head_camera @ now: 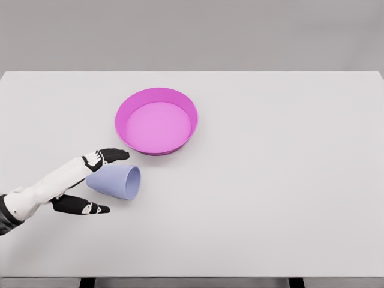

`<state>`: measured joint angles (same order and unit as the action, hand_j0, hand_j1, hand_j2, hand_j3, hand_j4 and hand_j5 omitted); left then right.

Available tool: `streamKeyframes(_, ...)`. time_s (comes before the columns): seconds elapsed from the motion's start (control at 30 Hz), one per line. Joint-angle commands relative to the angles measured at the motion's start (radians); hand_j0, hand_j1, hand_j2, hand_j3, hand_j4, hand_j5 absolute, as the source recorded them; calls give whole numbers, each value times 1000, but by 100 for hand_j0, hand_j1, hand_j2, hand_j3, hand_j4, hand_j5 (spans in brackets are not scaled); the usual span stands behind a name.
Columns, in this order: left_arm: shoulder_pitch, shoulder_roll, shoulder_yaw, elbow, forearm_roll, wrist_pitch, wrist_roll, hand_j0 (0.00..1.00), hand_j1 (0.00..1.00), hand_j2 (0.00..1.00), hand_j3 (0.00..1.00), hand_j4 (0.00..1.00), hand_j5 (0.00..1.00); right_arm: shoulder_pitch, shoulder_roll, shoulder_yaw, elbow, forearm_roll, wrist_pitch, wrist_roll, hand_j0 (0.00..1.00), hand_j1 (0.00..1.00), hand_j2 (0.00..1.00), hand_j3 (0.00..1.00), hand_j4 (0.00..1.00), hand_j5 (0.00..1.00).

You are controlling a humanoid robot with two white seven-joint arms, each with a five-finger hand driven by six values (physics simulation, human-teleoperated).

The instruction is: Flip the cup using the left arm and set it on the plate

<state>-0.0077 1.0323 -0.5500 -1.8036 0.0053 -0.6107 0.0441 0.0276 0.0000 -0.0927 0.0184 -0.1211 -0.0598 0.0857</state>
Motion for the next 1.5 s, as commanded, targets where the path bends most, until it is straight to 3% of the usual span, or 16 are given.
streamKeyframes(0.0,0,-1,-2,0,5,0,0,100,100,100,100,100,100,0,0,1,0,0,0,0,100,100,100,100,100,100)
streamKeyframes(0.57,-17,6,-4,1,8,0,-38,100,100,100,100,100,100,0,0,1,0,0,0,0,100,100,100,100,100,100)
streamKeyframes(0.8,-9,282,-13,1,44,0,-30,100,100,100,100,100,100,0,0,1,0,0,0,0,100,100,100,100,100,100)
streamKeyframes(0.9,-8,448,-67,1,85,0,28,100,100,100,100,100,100,0,0,-1,0,0,0,0,100,100,100,100,100,100)
streamKeyframes(1.07,18,575,-73,0,122,0,92,100,100,100,100,100,100,0,0,1,0,0,0,0,100,100,100,100,100,100)
streamKeyframes(1.47,14,585,-61,-5,153,5,125,100,100,100,100,100,100,0,0,1,0,0,0,0,100,100,100,100,100,100)
